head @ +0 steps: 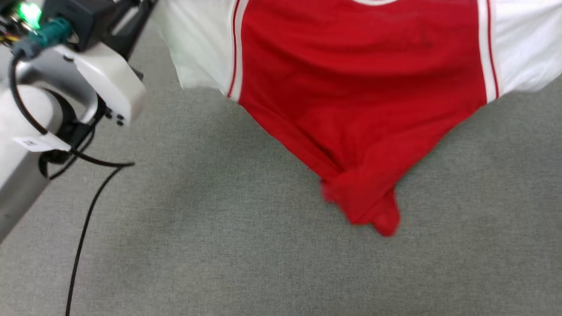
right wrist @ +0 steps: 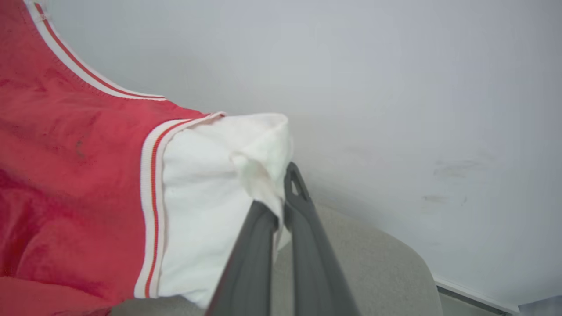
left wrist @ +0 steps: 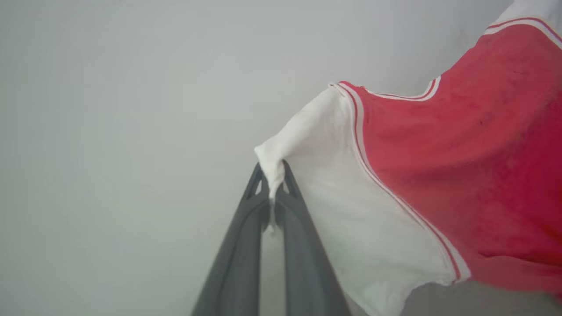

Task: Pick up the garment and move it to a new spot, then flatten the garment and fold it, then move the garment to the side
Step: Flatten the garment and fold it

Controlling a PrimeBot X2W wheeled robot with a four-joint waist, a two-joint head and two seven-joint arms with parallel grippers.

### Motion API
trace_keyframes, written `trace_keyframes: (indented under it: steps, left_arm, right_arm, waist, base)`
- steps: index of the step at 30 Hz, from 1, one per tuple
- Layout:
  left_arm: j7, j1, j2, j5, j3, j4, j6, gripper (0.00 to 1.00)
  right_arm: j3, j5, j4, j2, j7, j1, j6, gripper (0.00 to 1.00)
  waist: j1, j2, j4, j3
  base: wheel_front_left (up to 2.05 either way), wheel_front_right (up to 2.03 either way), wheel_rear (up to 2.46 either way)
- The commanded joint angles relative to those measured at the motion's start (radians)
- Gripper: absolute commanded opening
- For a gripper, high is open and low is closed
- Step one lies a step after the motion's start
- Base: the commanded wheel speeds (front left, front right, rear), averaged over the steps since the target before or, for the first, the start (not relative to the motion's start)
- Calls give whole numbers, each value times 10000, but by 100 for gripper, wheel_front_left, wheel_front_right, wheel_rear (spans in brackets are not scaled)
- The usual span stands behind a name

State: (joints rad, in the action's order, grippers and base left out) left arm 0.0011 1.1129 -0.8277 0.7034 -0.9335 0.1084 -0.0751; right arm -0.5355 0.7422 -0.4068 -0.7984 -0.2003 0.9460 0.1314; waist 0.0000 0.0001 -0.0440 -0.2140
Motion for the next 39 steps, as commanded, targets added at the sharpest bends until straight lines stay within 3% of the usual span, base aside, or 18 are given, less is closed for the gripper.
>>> trace_keyframes:
  steps: [1, 6, 19, 30, 39]
  left_arm:
    - [-97, 279, -31, -160, 128, -93, -94, 0]
    - [-8, 1042, 130, -386, 277, -186, -43, 0]
    - [81, 2752, 840, -674, 478, 537, 392, 0]
    - [-201, 4855, 1844, -814, 777, 2401, 979, 0]
    - [-1223, 6956, 2831, -1082, 1119, 4940, 1307, 0]
  right_arm:
    - [155, -71, 114, -56, 159, 241, -14, 0]
    - [749, -284, 511, 17, 465, 760, -15, 0]
    - [1672, -1103, 704, 472, 73, 2017, -14, 0]
    - [1151, -2224, -621, 1081, -276, 4307, -14, 0]
    - [1300, -3100, -2430, 1829, 613, 6855, -15, 0]
  waist:
    - [0, -1, 124, 247]
    - [0, -1, 215, 507]
    - [0, -1, 321, 529]
    - [0, -1, 361, -1195]
    - [0, -1, 329, -2596]
  base:
    - [0, 0, 0]
    - [0, 0, 0]
    - [0, 0, 0]
    - [0, 0, 0]
    - [0, 0, 0]
